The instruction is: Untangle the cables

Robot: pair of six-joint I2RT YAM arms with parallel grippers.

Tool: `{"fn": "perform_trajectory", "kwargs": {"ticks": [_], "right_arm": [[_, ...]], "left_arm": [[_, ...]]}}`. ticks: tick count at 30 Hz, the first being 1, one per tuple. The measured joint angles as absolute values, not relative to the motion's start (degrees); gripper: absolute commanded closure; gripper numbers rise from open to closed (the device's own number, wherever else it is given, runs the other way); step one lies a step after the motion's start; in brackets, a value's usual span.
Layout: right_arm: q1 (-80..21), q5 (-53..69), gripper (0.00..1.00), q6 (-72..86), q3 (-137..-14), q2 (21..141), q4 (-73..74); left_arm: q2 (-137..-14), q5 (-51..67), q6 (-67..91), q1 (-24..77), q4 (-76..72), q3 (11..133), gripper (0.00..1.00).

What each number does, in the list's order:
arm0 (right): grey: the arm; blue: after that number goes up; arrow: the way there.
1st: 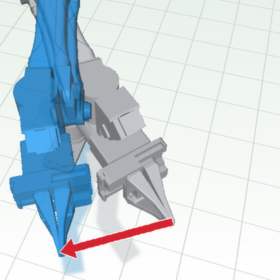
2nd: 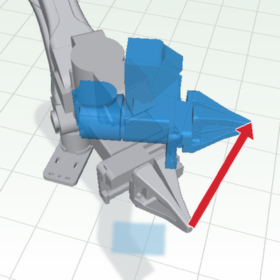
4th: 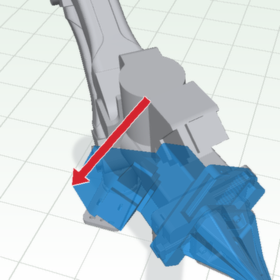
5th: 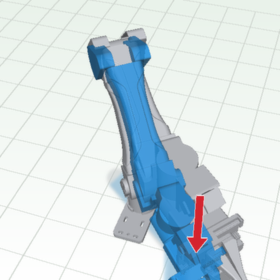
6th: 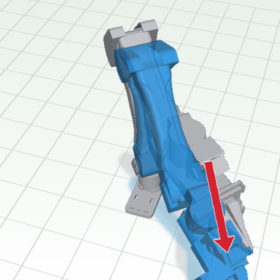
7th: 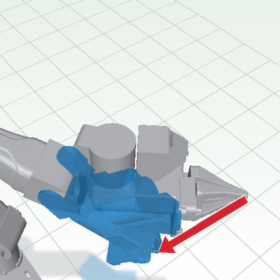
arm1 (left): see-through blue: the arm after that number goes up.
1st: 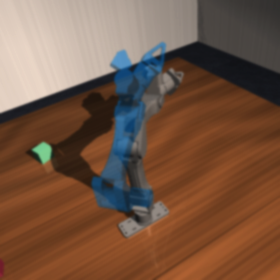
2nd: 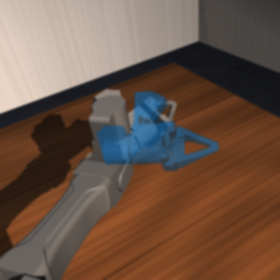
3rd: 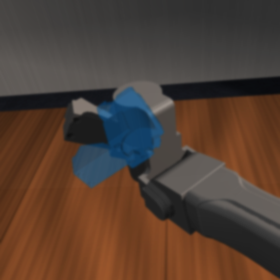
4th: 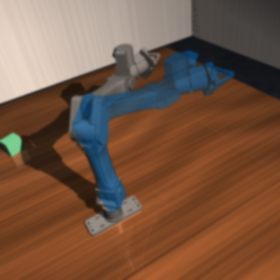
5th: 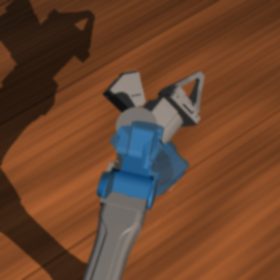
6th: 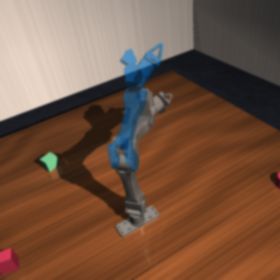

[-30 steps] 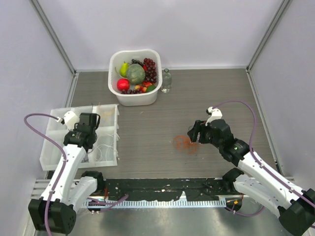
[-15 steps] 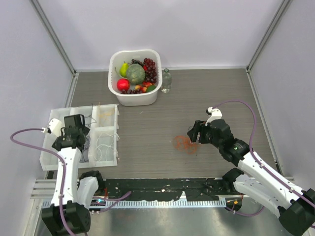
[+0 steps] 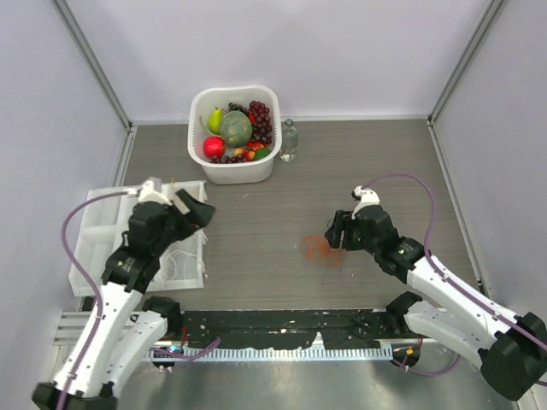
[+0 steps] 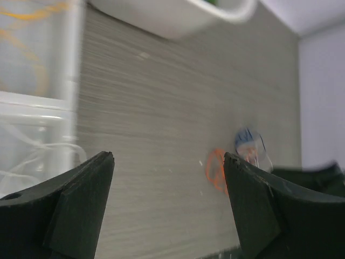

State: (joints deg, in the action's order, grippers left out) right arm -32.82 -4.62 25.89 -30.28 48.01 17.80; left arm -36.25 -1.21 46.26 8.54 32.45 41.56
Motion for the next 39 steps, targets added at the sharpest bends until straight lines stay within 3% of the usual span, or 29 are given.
{"fn": "perform_trajectory", "kwargs": {"ticks": [5,8,12,15,18,24,26,29,35,39], "right_arm": [[-32.82,-4.12,0.47,26.28,-30.33,53.65,17.80],[-32.82,-3.55,0.50,26.46,-30.33,55.79,17.91],[-32.82,-3.05,0.55,26.48,-30.33,55.33,17.93],[-32.82,-3.03,0.57,26.48,-30.33,53.52,17.91],[-32.75,-3.05,0.58,26.50,-30.33,51.07,17.74],[-32.75,-3.33,0.60,26.68,-30.33,49.12,17.58],[-32.75,-3.33,0.60,26.68,-30.33,49.17,17.61],[-32.75,-3.33,0.60,26.68,-30.33,49.17,17.61],[-32.75,-3.29,0.60,26.68,-30.33,49.15,17.58],[-32.75,-2.96,0.54,26.65,-30.33,49.65,17.47]], "left_arm": [[-40.93,-1.41,45.80,33.41,22.37,38.68,0.07],[-52.03,-3.11,44.86,45.15,15.09,38.89,0.07],[-71.53,-4.05,43.07,53.93,11.14,45.21,0.23],[-85.82,-2.59,41.91,55.83,9.47,52.51,0.38],[-95.13,-1.87,40.80,55.81,8.25,58.19,0.42],[-101.03,-1.30,40.03,55.77,7.38,63.33,0.49],[-102.83,-0.27,40.29,55.77,6.94,65.01,0.57],[-105.10,1.32,41.12,55.77,6.24,66.35,0.61],[-108.29,3.77,42.13,55.77,6.52,66.98,1.00],[-107.63,3.90,40.80,55.77,8.86,67.48,1.00]]}}
